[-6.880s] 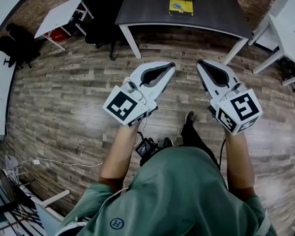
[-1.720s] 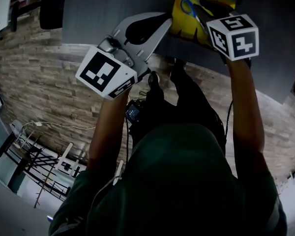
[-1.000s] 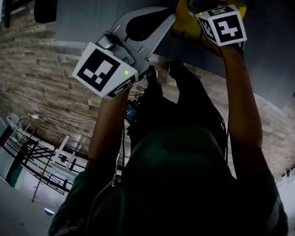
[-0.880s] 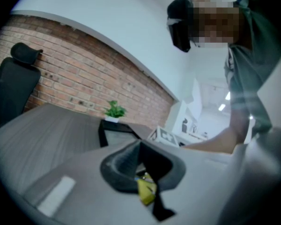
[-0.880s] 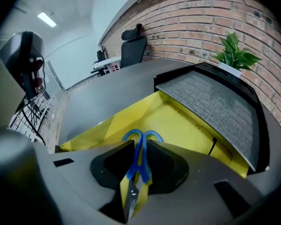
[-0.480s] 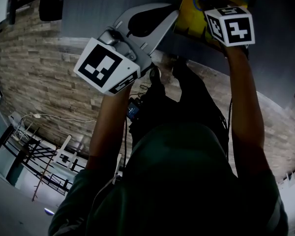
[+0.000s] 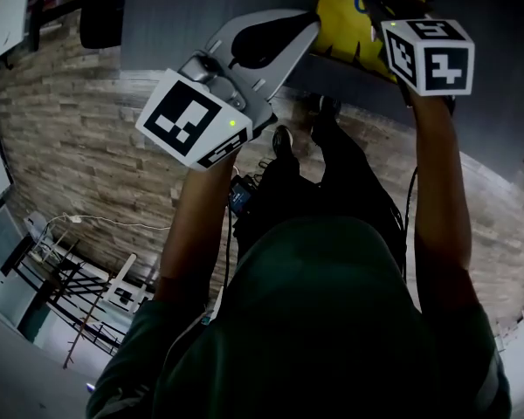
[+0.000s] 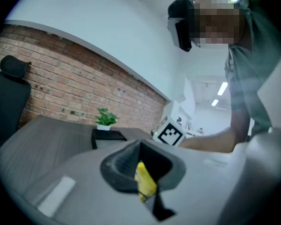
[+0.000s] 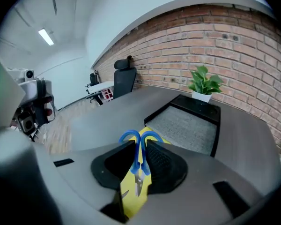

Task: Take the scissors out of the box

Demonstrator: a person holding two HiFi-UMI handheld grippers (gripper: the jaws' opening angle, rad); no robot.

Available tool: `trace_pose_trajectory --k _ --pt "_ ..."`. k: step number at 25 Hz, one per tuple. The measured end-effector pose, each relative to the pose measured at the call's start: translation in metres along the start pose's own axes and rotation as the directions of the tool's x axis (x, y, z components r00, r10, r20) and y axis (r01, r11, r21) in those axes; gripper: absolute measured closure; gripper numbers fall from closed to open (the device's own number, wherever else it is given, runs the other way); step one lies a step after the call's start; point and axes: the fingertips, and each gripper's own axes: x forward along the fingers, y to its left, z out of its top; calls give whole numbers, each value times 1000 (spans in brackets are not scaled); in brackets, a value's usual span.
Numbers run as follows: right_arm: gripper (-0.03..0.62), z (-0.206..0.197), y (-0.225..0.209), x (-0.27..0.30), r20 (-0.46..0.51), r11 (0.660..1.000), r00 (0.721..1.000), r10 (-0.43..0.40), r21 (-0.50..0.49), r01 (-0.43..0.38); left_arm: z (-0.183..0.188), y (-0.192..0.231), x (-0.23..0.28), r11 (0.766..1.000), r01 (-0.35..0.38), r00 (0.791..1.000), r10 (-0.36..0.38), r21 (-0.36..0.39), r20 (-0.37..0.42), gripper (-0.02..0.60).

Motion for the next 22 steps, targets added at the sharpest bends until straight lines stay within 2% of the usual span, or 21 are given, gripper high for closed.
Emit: trace_pose_trajectory --k 6,13,22 --pt "520 11 -13 -56 101 998 994 -50 38 47 12 -32 6 999 40 999 -40 32 -3 597" --pt "520 23 -32 -116 199 990 973 -120 100 102 27 -59 13 993 93 996 -92 68 -19 597" --pt "520 0 -69 -171 233 965 949 -212 205 166 36 -87 26 984 152 988 -148 89 -50 598"
